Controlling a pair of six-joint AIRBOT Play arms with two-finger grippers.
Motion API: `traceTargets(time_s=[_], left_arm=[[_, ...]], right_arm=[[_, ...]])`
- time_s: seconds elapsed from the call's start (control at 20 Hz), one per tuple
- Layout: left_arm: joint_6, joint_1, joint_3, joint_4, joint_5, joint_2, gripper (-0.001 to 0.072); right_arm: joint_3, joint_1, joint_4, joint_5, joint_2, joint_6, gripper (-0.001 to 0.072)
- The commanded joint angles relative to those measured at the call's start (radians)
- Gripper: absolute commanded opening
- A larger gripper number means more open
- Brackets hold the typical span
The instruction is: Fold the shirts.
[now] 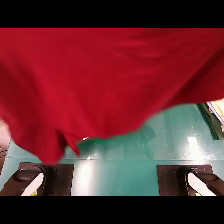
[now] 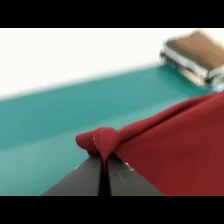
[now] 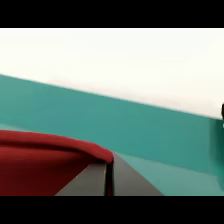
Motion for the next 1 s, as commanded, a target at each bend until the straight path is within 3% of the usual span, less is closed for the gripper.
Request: traceTargets(time_s=[0.0, 0.1, 0.3, 0.5, 0.55, 0.6, 0.65, 0.7, 0.75, 0.95], left_arm=[[-0.014, 0.001, -0.059, 0.027, -0.155, -0.176, 0.0029], [-0.014, 0.001, -0.177, 0.027, -0.117, -0.297, 0.0029], [-0.009, 0.001, -0.409, 0.023, 0.100, -0.533, 0.0029], [0.012, 0.001, -0.434, 0.027, 0.243, -0.744, 0.0030], [0.011, 0.001, -0.434, 0.027, 0.289, -0.767, 0.0062], [-0.001, 0.001, -0.433, 0.029, 0.322, -0.774, 0.0345], [-0.013, 0.001, -0.424, 0.030, 0.333, -0.774, 0.0585], [-0.015, 0.002, -0.405, 0.039, 0.312, -0.773, 0.0590], [-0.014, 0.012, -0.375, 0.042, 0.259, -0.772, 0.0590], [0.054, 0.158, -0.309, 0.042, -0.035, -0.716, 0.0590]], right_arm=[[0.008, -0.001, 0.001, 0.092, -0.163, 0.002, 0.0013], [-0.043, 0.032, 0.000, 0.099, -0.290, 0.002, 0.0013], [-0.174, 0.105, 0.000, 0.051, -0.553, 0.000, 0.0013], [-0.194, 0.136, 0.004, -0.058, -0.745, 0.000, 0.0014], [-0.194, 0.142, 0.004, -0.079, -0.769, 0.001, 0.0015], [-0.194, 0.144, 0.003, -0.096, -0.786, 0.001, 0.0017], [-0.194, 0.144, 0.004, -0.099, -0.795, 0.001, 0.0063], [-0.194, 0.141, 0.004, -0.097, -0.795, 0.001, 0.0273], [-0.182, 0.137, 0.005, -0.070, -0.792, 0.001, 0.0371], [-0.205, 0.073, 0.005, 0.134, -0.701, -0.073, 0.0366]])
